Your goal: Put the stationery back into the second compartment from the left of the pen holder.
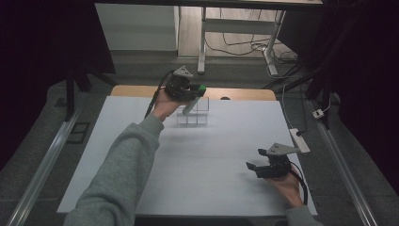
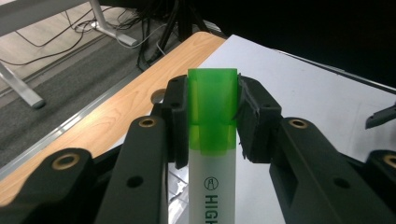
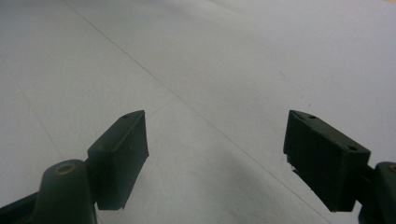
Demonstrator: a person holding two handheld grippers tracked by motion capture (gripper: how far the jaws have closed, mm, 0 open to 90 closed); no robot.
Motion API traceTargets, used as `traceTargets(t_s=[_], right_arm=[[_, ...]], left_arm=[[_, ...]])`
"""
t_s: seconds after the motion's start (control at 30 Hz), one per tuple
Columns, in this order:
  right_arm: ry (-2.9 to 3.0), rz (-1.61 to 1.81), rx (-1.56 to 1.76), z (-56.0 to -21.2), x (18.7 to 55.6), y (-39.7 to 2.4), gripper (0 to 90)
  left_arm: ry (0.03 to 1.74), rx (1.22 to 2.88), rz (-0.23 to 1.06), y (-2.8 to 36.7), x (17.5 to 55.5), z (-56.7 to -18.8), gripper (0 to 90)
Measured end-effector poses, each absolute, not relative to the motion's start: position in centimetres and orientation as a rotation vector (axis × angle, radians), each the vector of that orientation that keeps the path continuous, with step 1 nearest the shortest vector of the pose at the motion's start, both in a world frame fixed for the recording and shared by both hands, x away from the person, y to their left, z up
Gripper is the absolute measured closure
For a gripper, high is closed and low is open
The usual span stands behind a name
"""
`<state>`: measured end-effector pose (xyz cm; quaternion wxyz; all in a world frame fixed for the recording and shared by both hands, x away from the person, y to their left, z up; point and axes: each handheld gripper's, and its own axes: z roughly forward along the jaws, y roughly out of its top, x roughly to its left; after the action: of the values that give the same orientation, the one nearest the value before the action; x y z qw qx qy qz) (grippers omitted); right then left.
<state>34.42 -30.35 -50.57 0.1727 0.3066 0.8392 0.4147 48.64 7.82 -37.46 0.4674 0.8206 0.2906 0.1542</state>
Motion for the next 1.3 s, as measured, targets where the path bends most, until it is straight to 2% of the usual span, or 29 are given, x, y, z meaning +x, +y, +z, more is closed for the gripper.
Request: traceTargets(t_s=[0.47, 0.87, 1.2, 1.3], right_arm=[[2.381, 1.174, 0.874, -50.5, 34.5, -30.5, 21.0], [2.375, 1.181, 0.869, -50.5, 34.4, -30.4, 21.1], [2.387, 1.17, 0.869, -50.7, 34.5, -30.3, 21.0], [2.389, 1.167, 0.869, -50.7, 34.5, -30.3, 21.0]], left_arm=[[0.723, 1.964, 0.418, 7.8, 51.0, -36.8, 66.3], [0.727, 1.96, 0.439, 7.1, 53.5, -38.4, 66.2], [0.752, 1.99, 0.408, 7.3, 54.3, -39.9, 66.0], [0.75, 2.003, 0.377, 7.5, 54.3, -40.2, 63.2]])
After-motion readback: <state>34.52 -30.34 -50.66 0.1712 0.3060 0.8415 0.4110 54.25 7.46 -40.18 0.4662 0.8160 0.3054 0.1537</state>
